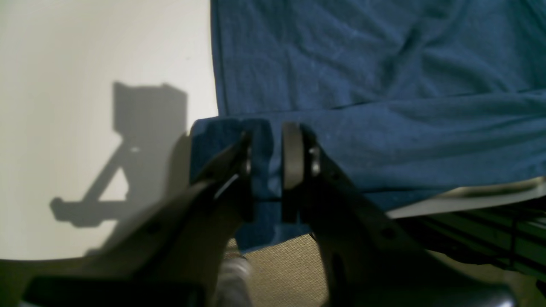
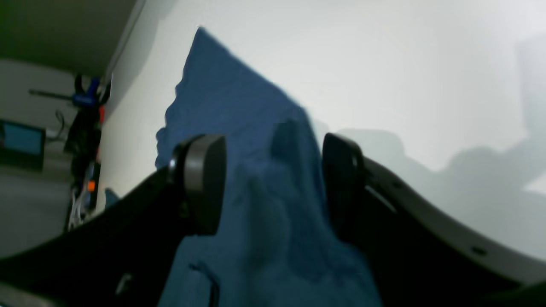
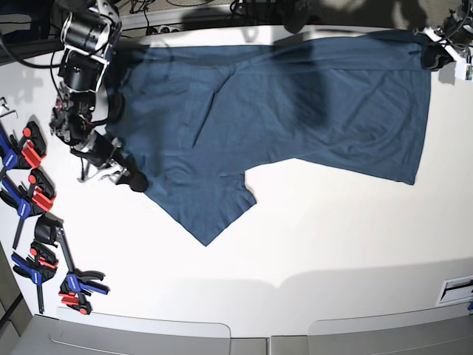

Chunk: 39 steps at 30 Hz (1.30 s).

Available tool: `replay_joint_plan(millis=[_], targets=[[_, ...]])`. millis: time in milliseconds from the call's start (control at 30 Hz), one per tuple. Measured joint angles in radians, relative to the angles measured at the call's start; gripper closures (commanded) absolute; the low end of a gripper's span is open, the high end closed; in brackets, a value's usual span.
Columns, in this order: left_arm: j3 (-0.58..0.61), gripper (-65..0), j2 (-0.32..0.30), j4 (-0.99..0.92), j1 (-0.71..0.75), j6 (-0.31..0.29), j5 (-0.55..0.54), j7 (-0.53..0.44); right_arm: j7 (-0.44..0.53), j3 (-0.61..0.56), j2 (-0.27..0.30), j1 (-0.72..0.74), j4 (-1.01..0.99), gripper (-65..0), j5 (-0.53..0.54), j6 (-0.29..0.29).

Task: Fold the T-shirt properly
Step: 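Release the right gripper and move it along the collar edge toward the other sleeve, then grasp the shirt edge by the sleeve with the right gripper, left gripper at hem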

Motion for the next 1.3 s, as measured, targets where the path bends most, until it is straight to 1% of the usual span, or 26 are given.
replay_joint_plan(millis=[100, 300, 333, 367, 433, 500, 533, 633, 700, 800, 900, 1033, 1100, 1200, 1300], targets=[[0.0, -7.2, 0.0, 0.0, 0.0, 0.0, 0.0, 0.0, 0.01, -0.037, 0.001, 0.0, 0.003, -34.4, 0.001, 0.0], [0.0, -7.2, 0.0, 0.0, 0.0, 0.0, 0.0, 0.0, 0.011, -0.04, 0.002, 0.0, 0.003, -33.3, 0.003, 0.001], [0.0, -7.3, 0.0, 0.0, 0.0, 0.0, 0.0, 0.0, 0.011, -0.04, 0.002, 0.0, 0.003, -30.8, 0.002, 0.0], [0.0, -7.6, 0.0, 0.0, 0.0, 0.0, 0.0, 0.0, 0.008, -0.04, 0.002, 0.0, 0.003, -26.6, -0.005, 0.0], [0.0, -10.5, 0.0, 0.0, 0.0, 0.0, 0.0, 0.0, 0.001, -0.042, 0.003, 0.002, 0.003, -14.9, -0.027, 0.003], [0.0, -14.6, 0.0, 0.0, 0.0, 0.0, 0.0, 0.0, -0.001, -0.042, 0.003, 0.003, 0.004, -2.8, -0.027, 0.003], [0.0, -16.6, 0.0, 0.0, 0.0, 0.0, 0.0, 0.0, -0.001, -0.042, 0.003, 0.003, 0.004, 0.0, -0.027, 0.003], [0.0, -19.7, 0.0, 0.0, 0.0, 0.0, 0.0, 0.0, -0.002, -0.042, 0.003, 0.002, 0.004, 0.0, -0.027, 0.003], [0.0, -19.7, 0.0, 0.0, 0.0, 0.0, 0.0, -0.024, -0.001, -0.042, 0.003, 0.002, 0.004, 0.0, -0.027, 0.003], [0.0, -19.7, 0.001, 0.0, -0.029, -0.001, 0.002, -0.016, -0.001, -0.042, 0.003, 0.003, 0.003, 0.0, -0.027, 0.003], [0.0, -19.7, 0.003, 0.0, -0.099, -0.001, 0.001, -0.015, 0.002, -0.042, 0.002, 0.002, 0.003, 0.0, -0.027, 0.003], [0.0, -19.7, 0.003, -0.001, -0.218, -0.002, 0.002, 0.033, 0.002, -0.043, 0.002, 0.002, 0.003, 0.0, -0.027, 0.003], [0.0, -19.7, 0.003, -0.009, -0.267, -0.002, 0.0, 0.031, 0.001, -0.044, 0.002, 0.002, 0.003, 0.0, -0.027, 0.003], [0.0, -19.7, 0.003, -0.048, -0.342, -0.002, 0.001, 0.031, 0.002, -0.043, 0.002, 0.002, 0.003, 0.0, -0.027, 0.003], [0.0, -19.7, 0.0, -0.134, -0.408, -0.003, 0.0, 0.029, 0.001, -0.044, 0.002, 0.003, 0.003, 0.0, -0.027, 0.003]])
